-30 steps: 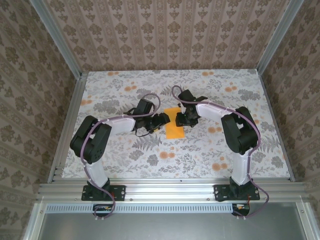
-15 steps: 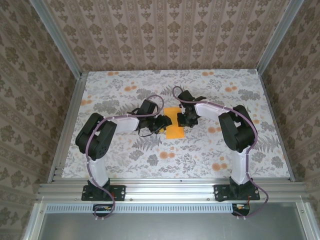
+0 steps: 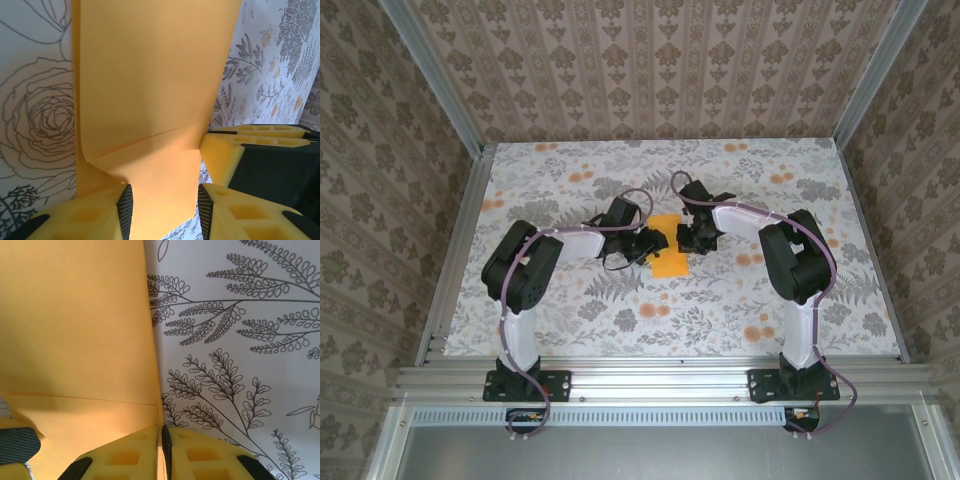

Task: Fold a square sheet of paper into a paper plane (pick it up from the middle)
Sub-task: Turn over the paper at the center of the table.

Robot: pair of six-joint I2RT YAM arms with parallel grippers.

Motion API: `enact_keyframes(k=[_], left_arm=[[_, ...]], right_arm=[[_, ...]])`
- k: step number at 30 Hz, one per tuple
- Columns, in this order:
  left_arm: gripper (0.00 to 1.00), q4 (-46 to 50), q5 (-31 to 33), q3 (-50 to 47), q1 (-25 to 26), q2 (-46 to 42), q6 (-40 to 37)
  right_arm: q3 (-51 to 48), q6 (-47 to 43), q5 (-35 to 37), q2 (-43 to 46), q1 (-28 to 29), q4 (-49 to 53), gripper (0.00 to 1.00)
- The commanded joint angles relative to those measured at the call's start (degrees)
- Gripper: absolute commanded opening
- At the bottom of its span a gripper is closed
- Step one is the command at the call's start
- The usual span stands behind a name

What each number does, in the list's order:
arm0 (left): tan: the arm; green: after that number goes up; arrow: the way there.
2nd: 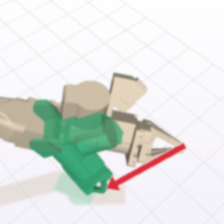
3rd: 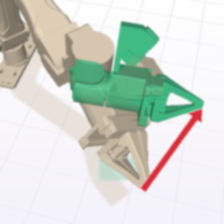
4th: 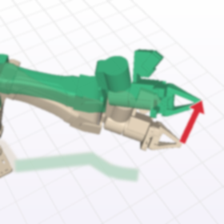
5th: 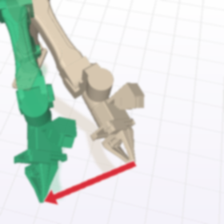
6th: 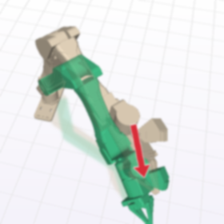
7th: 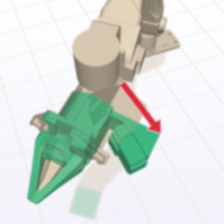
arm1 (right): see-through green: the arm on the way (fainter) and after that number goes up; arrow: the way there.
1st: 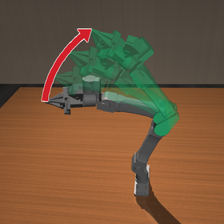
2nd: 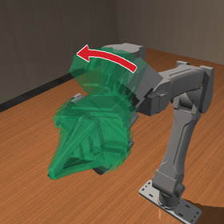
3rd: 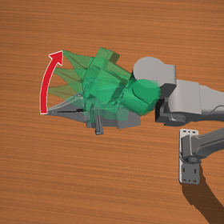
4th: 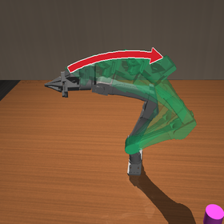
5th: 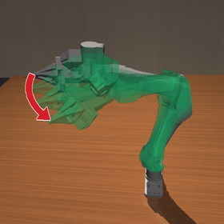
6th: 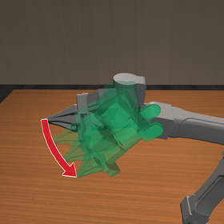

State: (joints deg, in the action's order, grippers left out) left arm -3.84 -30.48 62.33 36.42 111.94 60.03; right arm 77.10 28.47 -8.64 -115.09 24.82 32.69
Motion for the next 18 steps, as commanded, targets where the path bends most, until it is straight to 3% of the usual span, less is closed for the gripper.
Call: enact_keyframes(k=[1, 8, 18], left_arm=[[0.42, 0.5, 0.2, 1.2, 0.4, 0.4, 1.2], [0.44, 3.0, 3.8, -0.3, 0.6, -2.0, 1.7], [0.39, 0.1, 2.1, 2.2, 0.9, 1.0, 3.1]], right_arm=[[-2.9, 1.8, 0.4, -2.3, -0.5, 1.0, 0.12], [-3.7, 2.9, 0.6, -2.9, -1.0, 1.1, 0.1], [-4.1, 2.9, 0.0, -2.9, -1.0, 0.8, 0.1]])
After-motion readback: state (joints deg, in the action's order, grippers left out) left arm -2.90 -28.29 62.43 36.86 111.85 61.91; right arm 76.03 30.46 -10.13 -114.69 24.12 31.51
